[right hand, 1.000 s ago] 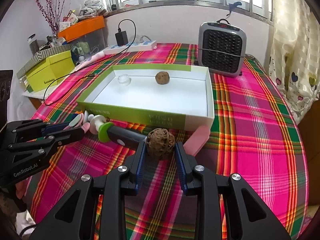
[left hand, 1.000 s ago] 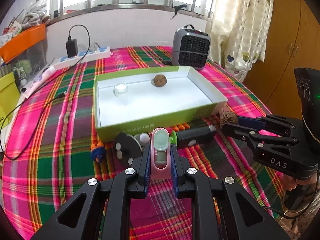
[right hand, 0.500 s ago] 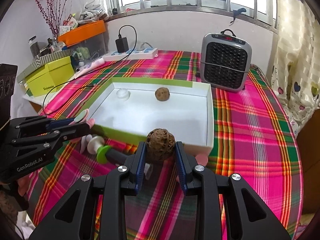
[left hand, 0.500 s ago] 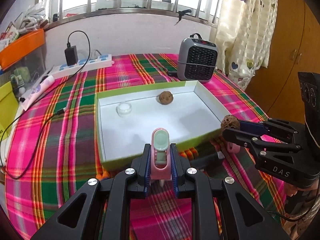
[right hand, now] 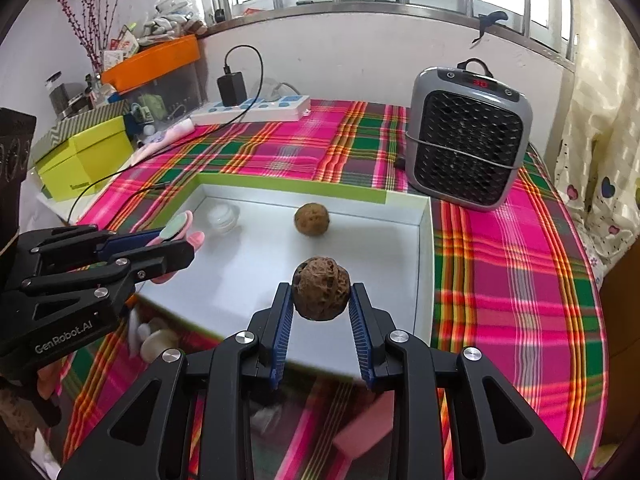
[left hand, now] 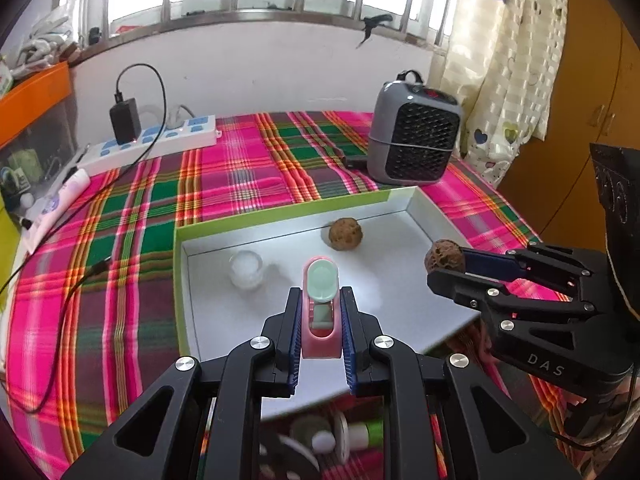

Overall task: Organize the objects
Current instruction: 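Lift and carry the pink clip and walnut over the white box, then lower the walnut beside the first walnut and the pink clip into the box, opening both grippers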

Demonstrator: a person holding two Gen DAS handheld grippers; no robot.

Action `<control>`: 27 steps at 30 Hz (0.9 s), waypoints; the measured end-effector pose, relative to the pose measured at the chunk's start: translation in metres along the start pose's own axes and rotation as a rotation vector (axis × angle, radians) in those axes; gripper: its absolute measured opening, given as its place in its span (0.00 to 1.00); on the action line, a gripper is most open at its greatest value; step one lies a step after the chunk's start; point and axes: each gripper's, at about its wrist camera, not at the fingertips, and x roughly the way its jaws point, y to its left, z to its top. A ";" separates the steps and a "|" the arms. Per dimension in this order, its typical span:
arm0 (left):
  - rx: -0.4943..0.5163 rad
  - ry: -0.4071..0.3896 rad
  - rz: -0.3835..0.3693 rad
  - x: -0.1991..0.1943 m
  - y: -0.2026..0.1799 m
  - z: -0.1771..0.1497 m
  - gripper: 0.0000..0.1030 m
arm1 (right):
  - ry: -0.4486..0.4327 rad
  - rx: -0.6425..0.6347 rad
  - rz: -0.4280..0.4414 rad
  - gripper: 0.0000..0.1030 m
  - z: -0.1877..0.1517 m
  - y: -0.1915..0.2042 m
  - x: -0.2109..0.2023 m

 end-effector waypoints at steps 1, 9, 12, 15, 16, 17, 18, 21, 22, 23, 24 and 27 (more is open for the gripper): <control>0.001 0.004 0.001 0.004 0.000 0.003 0.15 | 0.003 0.001 -0.001 0.29 0.003 -0.002 0.003; 0.005 0.040 0.007 0.034 0.006 0.021 0.15 | 0.028 -0.001 -0.011 0.29 0.020 -0.009 0.028; -0.001 0.050 0.004 0.043 0.008 0.024 0.15 | 0.037 -0.007 -0.014 0.29 0.026 -0.011 0.036; -0.008 0.066 0.010 0.053 0.009 0.027 0.15 | 0.050 -0.010 -0.018 0.29 0.029 -0.014 0.044; -0.009 0.069 0.008 0.056 0.010 0.027 0.15 | 0.054 -0.009 -0.020 0.29 0.031 -0.015 0.046; -0.009 0.071 0.008 0.058 0.010 0.027 0.15 | 0.057 -0.008 -0.020 0.29 0.031 -0.016 0.048; -0.014 0.076 0.011 0.061 0.011 0.028 0.15 | 0.059 -0.007 -0.021 0.29 0.032 -0.017 0.050; -0.026 0.081 0.014 0.065 0.013 0.030 0.15 | 0.064 -0.006 -0.022 0.29 0.035 -0.019 0.054; -0.026 0.078 0.014 0.065 0.013 0.031 0.15 | 0.066 -0.006 -0.023 0.29 0.036 -0.020 0.056; -0.023 0.077 0.014 0.066 0.013 0.032 0.15 | 0.069 -0.007 -0.022 0.29 0.036 -0.020 0.057; -0.022 0.080 0.014 0.068 0.013 0.033 0.15 | 0.072 -0.007 -0.023 0.29 0.037 -0.021 0.058; -0.025 0.086 0.017 0.071 0.015 0.034 0.15 | 0.077 -0.011 -0.023 0.29 0.038 -0.020 0.062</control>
